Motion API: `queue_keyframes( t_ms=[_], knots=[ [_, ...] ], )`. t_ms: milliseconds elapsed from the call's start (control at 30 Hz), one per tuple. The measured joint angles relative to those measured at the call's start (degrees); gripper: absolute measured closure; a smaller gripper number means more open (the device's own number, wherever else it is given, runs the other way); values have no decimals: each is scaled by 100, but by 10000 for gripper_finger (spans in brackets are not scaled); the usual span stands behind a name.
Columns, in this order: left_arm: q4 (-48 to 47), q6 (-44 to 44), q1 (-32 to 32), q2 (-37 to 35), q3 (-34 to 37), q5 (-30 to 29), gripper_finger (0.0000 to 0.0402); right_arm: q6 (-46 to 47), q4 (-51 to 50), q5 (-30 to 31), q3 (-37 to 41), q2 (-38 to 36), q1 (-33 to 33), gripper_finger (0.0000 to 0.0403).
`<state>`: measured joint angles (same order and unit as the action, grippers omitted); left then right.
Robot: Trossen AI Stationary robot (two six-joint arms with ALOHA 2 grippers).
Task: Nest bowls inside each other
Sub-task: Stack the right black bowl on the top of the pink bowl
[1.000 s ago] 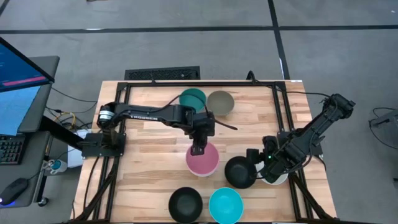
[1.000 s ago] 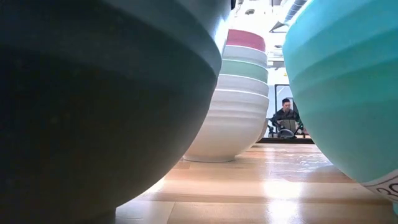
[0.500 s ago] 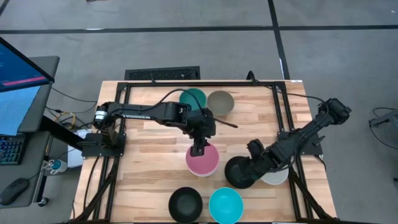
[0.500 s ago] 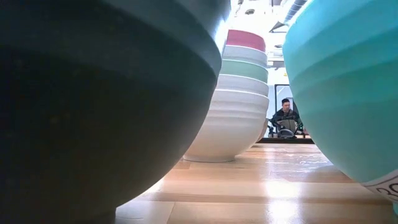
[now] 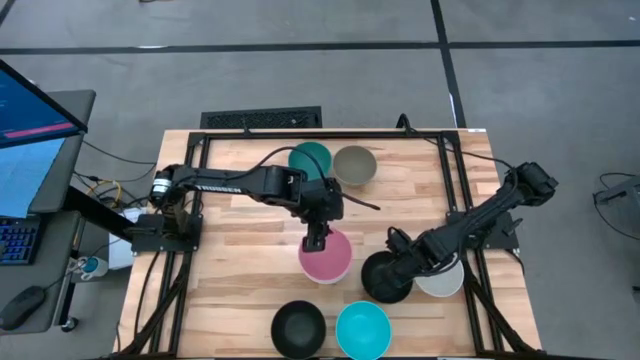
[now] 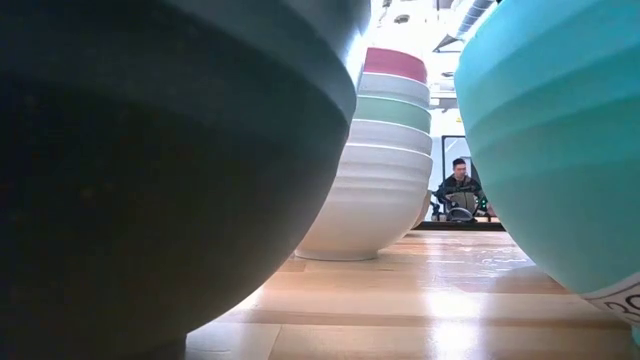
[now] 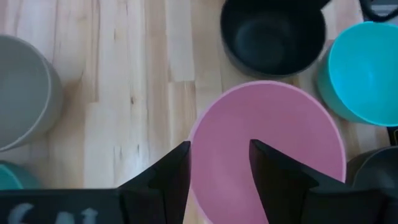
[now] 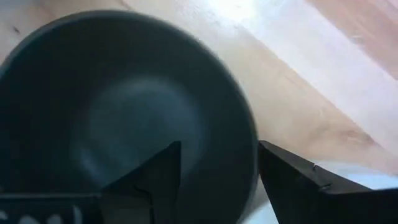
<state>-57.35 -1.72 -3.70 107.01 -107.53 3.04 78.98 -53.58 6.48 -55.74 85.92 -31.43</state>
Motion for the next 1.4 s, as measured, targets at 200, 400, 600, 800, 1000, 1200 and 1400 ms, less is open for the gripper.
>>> queue_keyframes(
  t_ms=[200, 400, 600, 800, 1000, 1200, 1400],
  knots=[
    [-137, 102, -3, -162, -2, -266, 248, -24, -13, 82, 0, 106, 65, 195],
    [-575, 102, -2, -237, -2, -578, 248, -105, -27, -198, 0, 400, 93, 247],
    [-804, 55, -2, -271, -2, -693, 248, -62, -66, -347, 2, 616, 153, 287],
    [-1413, 153, -102, -332, 0, -1083, 252, -101, -125, -348, -9, 293, 399, 381],
    [-898, 49, -295, -984, 700, -1266, 278, -134, -412, -172, -173, -356, 682, 387],
    [315, -703, -310, -2299, 2721, -1535, 291, -119, -1060, -218, -835, -1081, 847, 388],
    [893, -1913, -538, -3442, 4433, -1279, 291, -296, -1057, 16, -1732, -1077, 1147, 391]
  ],
)
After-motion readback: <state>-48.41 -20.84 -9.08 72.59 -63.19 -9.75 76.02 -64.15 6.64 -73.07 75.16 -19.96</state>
